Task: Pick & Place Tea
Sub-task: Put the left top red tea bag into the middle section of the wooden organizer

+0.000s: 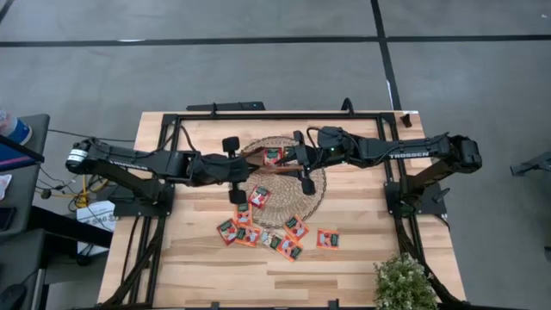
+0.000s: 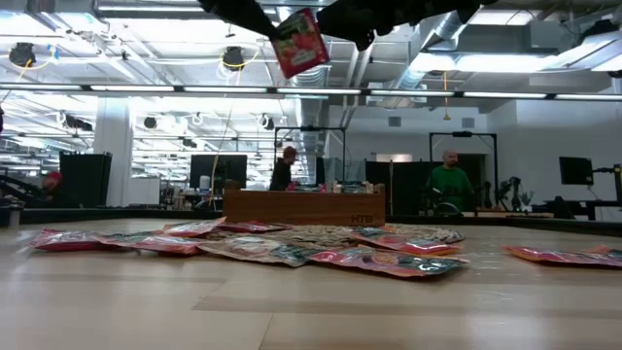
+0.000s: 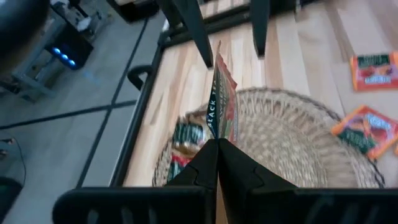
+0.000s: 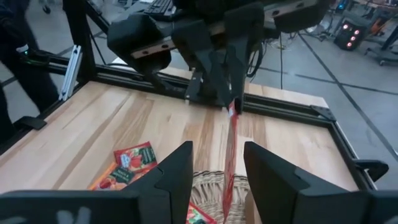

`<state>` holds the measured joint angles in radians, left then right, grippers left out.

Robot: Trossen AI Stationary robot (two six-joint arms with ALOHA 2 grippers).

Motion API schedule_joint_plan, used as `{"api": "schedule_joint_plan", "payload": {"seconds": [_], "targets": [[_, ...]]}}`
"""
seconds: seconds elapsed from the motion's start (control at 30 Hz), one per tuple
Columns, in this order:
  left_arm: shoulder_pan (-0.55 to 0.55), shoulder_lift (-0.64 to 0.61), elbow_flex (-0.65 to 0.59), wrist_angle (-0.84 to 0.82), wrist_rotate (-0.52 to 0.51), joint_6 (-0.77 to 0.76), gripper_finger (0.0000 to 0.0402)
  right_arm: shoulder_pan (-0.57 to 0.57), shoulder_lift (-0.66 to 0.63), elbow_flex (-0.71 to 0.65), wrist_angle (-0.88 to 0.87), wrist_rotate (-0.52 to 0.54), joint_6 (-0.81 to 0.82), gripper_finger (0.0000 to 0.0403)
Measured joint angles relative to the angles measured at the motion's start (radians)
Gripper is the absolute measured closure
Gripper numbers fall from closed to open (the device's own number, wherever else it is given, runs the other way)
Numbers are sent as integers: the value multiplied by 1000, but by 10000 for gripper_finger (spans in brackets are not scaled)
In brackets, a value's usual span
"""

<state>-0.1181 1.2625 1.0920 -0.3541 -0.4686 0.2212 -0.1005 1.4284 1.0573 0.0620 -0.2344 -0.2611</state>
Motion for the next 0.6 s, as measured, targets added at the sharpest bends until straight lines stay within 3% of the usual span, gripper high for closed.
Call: {"api": "schedule_joint_plan", "payload": {"seconds": [0.6], "targets": [[0, 0, 0, 20, 18, 18, 401, -18, 43, 2, 109, -1, 0, 294]]}}
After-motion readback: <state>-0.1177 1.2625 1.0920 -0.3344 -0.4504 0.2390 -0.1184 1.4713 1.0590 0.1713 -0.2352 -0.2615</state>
